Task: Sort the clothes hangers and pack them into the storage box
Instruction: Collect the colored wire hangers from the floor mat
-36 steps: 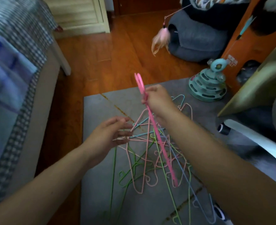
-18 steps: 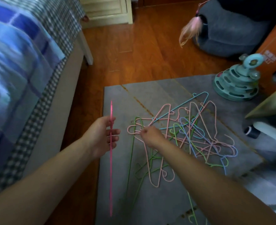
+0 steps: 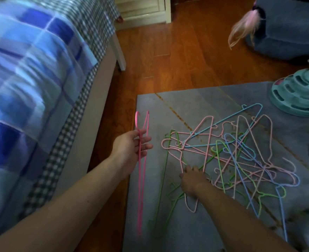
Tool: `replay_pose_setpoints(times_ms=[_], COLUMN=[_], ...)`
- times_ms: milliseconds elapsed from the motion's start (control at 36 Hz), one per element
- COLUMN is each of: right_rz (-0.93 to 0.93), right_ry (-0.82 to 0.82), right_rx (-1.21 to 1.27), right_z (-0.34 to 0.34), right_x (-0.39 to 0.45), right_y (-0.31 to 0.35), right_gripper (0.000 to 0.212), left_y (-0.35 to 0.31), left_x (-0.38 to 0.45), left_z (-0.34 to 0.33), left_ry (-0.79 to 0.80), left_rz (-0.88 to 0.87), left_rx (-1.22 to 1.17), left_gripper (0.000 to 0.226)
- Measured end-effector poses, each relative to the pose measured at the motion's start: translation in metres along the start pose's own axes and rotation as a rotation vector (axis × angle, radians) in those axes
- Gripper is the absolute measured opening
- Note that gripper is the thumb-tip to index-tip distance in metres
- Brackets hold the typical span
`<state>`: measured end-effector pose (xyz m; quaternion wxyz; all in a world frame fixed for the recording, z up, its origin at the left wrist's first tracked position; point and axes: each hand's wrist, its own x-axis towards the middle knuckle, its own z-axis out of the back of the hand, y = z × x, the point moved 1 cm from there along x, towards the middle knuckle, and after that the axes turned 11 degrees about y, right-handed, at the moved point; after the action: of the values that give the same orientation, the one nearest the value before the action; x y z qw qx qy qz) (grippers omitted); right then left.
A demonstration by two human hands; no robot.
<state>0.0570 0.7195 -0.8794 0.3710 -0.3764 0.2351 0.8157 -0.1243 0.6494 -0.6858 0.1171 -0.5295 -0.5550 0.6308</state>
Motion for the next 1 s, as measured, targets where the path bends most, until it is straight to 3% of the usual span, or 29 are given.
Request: replay_pose_setpoints(times_ms=[139, 222, 306, 389, 500, 722, 889, 1000], right_rz=[-0.021, -0.023, -0.023, -0.053, 0.034, 0.264, 0.166, 0.141], right_ry=[0.014, -0.201, -0.523, -0.788, -0.981, -1.008, -0.876, -0.878], right_rx=[0.123, 0.524, 0.793, 0.852, 0.852, 0.690, 0.515, 0.520], right_z=[0.002, 0.021, 0.050, 0.081, 0.118, 0.167, 0.152, 0.137], right_x=[0.006, 0.001, -0.026, -0.058, -0.096, -0.166, -0.185, -0.184], right_y=[0.005, 0.005, 0.005, 0.004, 0.000, 0.014, 0.025, 0.021], right_gripper=[0.041, 0.028, 0.011, 0.016, 0.023, 0.014, 0.013, 0.008], left_y=[-0.002, -0.005, -0.009, -0.017, -0.032, -0.056, -0.053, -0.038], left_x=[0.002, 0.005, 0.015, 0.031, 0.050, 0.048, 0.041, 0.043], left_z=[0.000, 0.002, 0.007, 0.005, -0.012, -0.059, -0.077, -0.091], left_ry=[0.028, 0.009, -0.017, -0.011, 0.046, 0.268, 0.403, 0.507], left_rz=[-0.016, -0.050, -0.074, -0.092, -0.113, -0.177, -0.184, -0.136], left_rx=[0.087, 0.141, 0.121, 0.129, 0.087, -0.129, -0.252, -0.287], left_gripper=[0.034, 0.023, 0.017, 0.018, 0.022, 0.039, 0.048, 0.049])
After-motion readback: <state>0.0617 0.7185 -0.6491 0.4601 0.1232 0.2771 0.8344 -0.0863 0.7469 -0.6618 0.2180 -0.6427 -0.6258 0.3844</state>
